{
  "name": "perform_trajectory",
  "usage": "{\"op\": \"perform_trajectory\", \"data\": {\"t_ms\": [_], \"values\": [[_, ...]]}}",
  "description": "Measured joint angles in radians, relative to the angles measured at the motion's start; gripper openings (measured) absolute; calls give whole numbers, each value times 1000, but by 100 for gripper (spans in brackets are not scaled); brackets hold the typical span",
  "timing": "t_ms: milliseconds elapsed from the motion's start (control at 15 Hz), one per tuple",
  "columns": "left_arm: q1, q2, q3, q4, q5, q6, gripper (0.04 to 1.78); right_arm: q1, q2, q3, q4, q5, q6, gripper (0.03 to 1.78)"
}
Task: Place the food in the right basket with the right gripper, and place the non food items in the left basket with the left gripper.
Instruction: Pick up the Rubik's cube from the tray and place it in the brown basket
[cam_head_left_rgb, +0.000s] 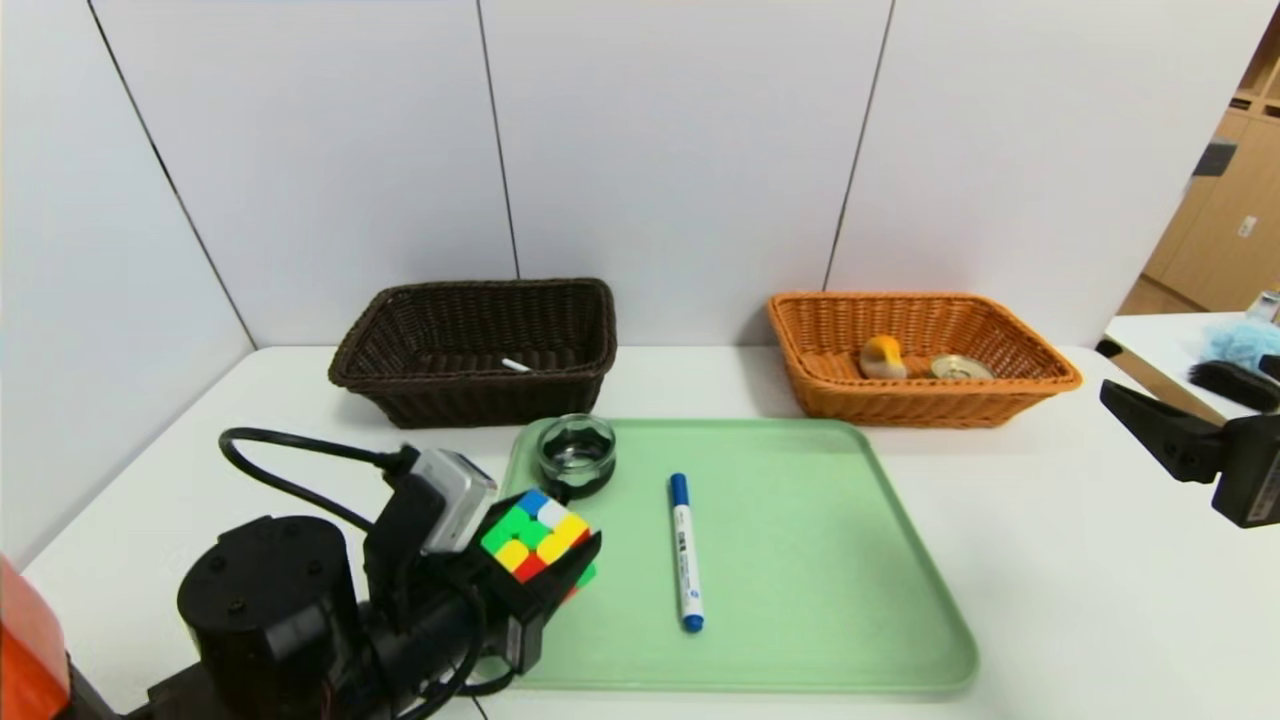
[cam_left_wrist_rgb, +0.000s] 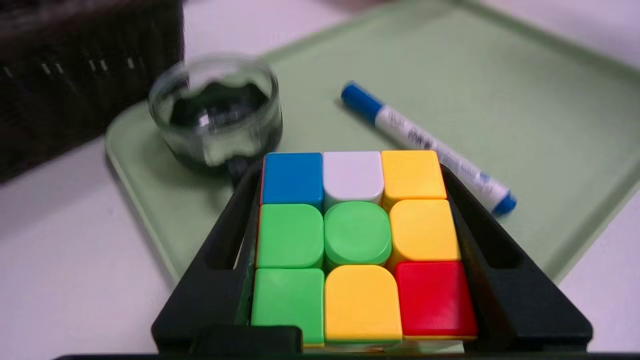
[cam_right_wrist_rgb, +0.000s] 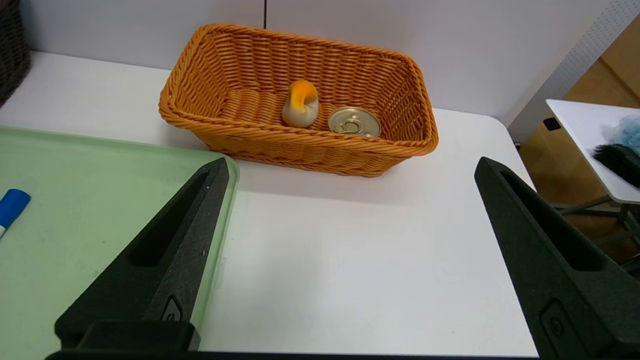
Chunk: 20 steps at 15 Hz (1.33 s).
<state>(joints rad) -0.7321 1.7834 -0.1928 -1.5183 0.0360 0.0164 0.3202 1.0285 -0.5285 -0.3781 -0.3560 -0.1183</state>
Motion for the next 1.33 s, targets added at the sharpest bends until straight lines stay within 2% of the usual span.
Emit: {"op": "perform_trajectory", "data": {"t_ms": [200, 400, 667, 800, 1000, 1333], "values": [[24, -77, -97, 85, 4, 114, 100, 0, 0, 6, 0, 0, 1, 170], [122, -128, -189, 192, -22, 160, 100, 0, 1, 10, -1, -1, 3, 170], [318, -196, -447, 511, -197, 153, 100, 0, -2, 21, -1, -1, 3, 170], [397, -204, -615, 716, -239, 151, 100, 0, -5, 29, -1, -3, 4, 170], [493, -140, -839, 966, -255, 150, 100, -1, -11, 37, -2, -2, 4, 170], [588, 33, -1084, 1169, -260, 155, 100, 0, -17, 50, -3, 0, 3, 170]]}}
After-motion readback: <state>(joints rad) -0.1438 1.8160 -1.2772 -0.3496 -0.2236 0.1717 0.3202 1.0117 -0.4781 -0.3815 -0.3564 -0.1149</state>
